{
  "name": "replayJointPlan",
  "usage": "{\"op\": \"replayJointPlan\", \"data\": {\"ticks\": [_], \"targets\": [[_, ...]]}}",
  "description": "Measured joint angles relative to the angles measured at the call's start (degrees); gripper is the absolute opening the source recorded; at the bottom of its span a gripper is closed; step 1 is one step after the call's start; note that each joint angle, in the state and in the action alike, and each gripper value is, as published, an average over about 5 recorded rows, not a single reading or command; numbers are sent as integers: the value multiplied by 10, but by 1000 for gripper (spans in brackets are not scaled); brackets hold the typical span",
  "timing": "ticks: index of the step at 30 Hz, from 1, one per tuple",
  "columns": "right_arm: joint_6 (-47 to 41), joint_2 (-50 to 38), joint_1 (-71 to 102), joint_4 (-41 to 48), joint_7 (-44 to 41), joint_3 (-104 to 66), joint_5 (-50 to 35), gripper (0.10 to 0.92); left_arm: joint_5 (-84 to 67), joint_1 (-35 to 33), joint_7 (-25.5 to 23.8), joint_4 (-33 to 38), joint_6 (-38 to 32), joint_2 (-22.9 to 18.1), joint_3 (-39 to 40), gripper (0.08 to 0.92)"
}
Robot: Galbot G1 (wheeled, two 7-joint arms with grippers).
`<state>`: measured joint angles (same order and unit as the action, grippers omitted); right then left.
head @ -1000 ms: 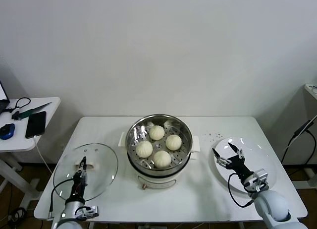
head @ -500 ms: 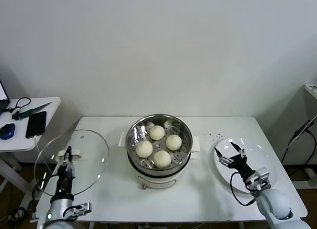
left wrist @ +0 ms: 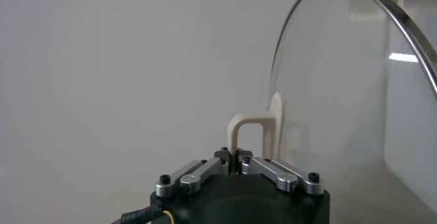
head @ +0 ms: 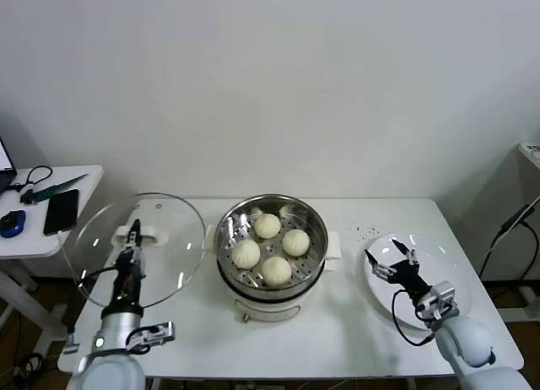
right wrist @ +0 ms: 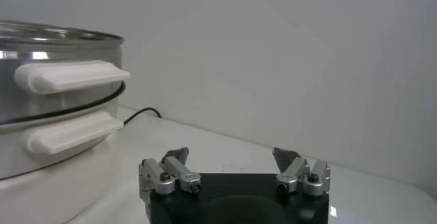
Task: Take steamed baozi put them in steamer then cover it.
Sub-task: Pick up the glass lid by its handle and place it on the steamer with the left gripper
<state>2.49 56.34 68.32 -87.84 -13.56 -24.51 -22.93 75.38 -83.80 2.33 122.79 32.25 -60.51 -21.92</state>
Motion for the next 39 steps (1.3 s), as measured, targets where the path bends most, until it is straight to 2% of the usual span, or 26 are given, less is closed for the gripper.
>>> {"op": "replayJointPlan", "data": {"ticks": [7, 16, 28, 39], "targets": [[3, 5, -10, 13, -1, 5, 9, 823, 28, 92, -81, 2, 58, 7, 97, 140], [11, 5, -12, 29, -6, -3, 14, 823, 90, 196, -158, -31, 96, -49, 204, 140], [21, 3, -3, 42, -13, -21, 18, 823, 137, 263, -186, -102, 100, -149, 295, 140], [27, 2, 0, 46, -15, -29, 26, 823, 161, 272, -208, -141, 100, -191, 323, 140]]}}
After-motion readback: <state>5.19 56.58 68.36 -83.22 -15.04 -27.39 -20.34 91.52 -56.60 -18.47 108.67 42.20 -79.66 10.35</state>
